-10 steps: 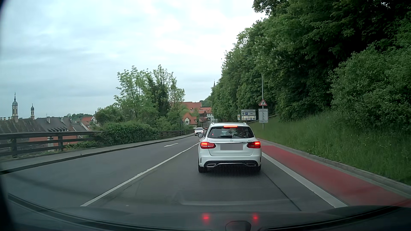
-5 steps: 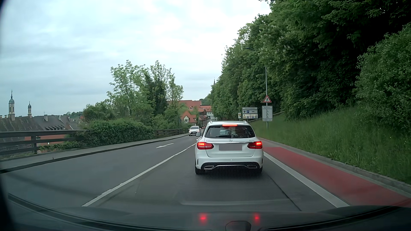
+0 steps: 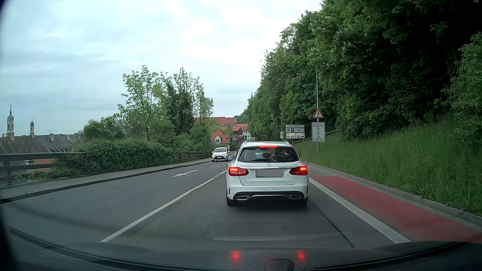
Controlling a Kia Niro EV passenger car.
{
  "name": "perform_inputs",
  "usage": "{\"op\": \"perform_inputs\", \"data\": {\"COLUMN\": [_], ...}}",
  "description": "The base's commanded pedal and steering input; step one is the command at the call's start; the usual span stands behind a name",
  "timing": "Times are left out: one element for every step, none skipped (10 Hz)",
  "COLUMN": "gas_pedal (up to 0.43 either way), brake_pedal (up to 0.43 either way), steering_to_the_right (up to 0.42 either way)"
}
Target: Follow the waypoints while adhering to traffic rules and regulations
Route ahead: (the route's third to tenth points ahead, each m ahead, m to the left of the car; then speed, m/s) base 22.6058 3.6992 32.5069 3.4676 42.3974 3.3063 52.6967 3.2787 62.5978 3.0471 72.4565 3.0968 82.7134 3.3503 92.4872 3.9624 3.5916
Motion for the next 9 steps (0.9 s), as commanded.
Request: {"op": "perform_inputs", "data": {"gas_pedal": [0.000, 0.000, 0.000, 0.000, 0.000, 0.000, 0.000, 0.000, 0.000], "brake_pedal": [0.226, 0.213, 0.195, 0.177, 0.159, 0.146, 0.140, 0.134, 0.128], "steering_to_the_right": [-0.002, -0.001, -0.001, -0.001, -0.001, -0.001, -0.001, -0.001, -0.001]}}
